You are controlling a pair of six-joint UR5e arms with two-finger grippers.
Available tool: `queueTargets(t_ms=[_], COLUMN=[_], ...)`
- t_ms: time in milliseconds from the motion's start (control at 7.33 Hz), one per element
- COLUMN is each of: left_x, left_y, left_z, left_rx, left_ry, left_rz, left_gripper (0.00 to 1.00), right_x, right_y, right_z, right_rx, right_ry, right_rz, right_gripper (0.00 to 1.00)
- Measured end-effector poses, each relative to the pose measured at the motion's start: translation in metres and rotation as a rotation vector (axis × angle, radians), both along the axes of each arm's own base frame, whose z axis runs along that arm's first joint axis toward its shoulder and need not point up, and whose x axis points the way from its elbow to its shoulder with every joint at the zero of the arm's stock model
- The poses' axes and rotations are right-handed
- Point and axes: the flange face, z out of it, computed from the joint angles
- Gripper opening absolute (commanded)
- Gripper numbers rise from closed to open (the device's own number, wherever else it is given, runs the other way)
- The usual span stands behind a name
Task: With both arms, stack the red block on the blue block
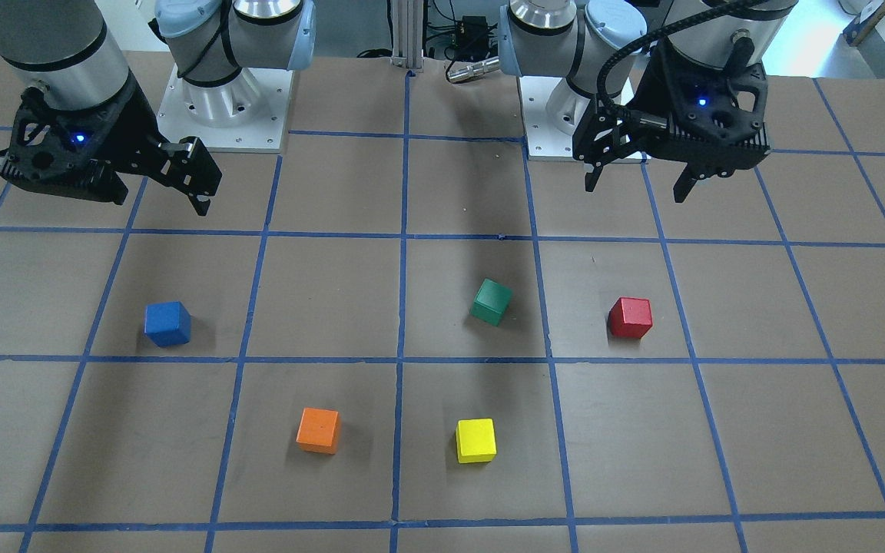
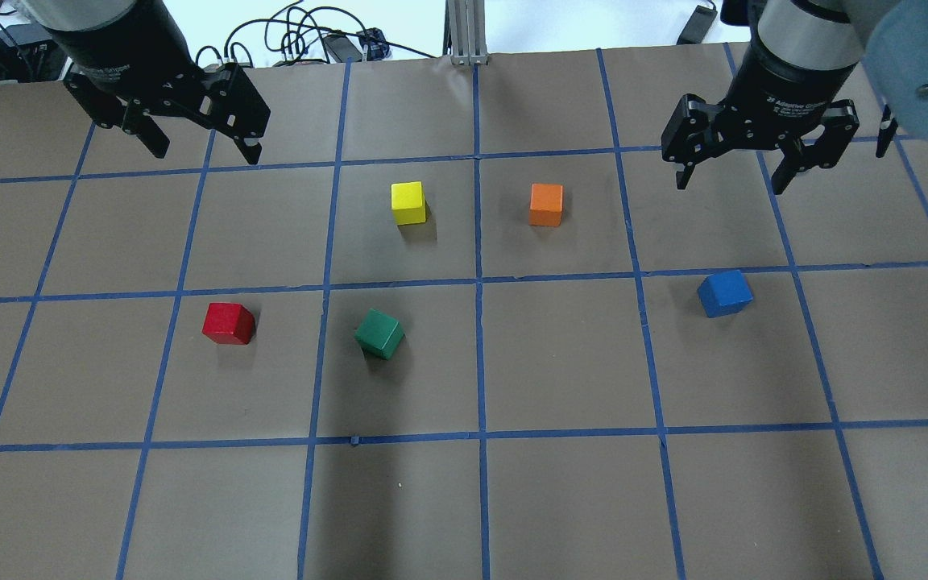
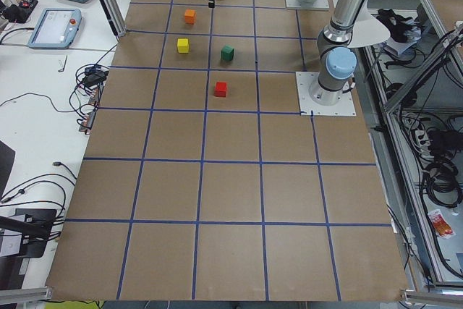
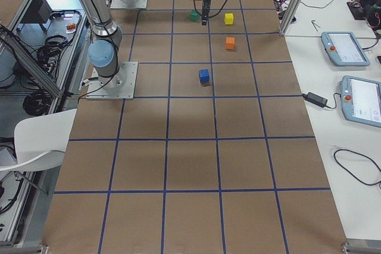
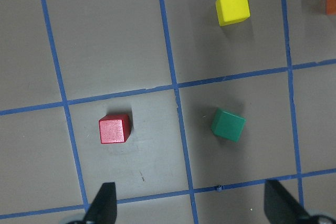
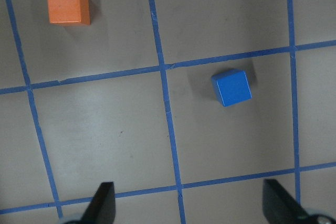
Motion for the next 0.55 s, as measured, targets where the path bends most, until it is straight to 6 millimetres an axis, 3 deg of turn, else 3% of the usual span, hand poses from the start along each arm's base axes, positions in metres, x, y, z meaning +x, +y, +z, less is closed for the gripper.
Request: queueTargets(t_ms=[545], left_x=[-0.0011], left_y=[-0.0009], left_z=[-0.0029], left_rx=[0.005], left_ry=[0.000], left_rz=[-0.002], left_gripper=[1.00], right_x=[-0.0004], right_y=[0.0010], right_z=[-0.0041], right_rx=[0.008], right_ry=[0.007], right_rz=[0.002], right_gripper=[1.00])
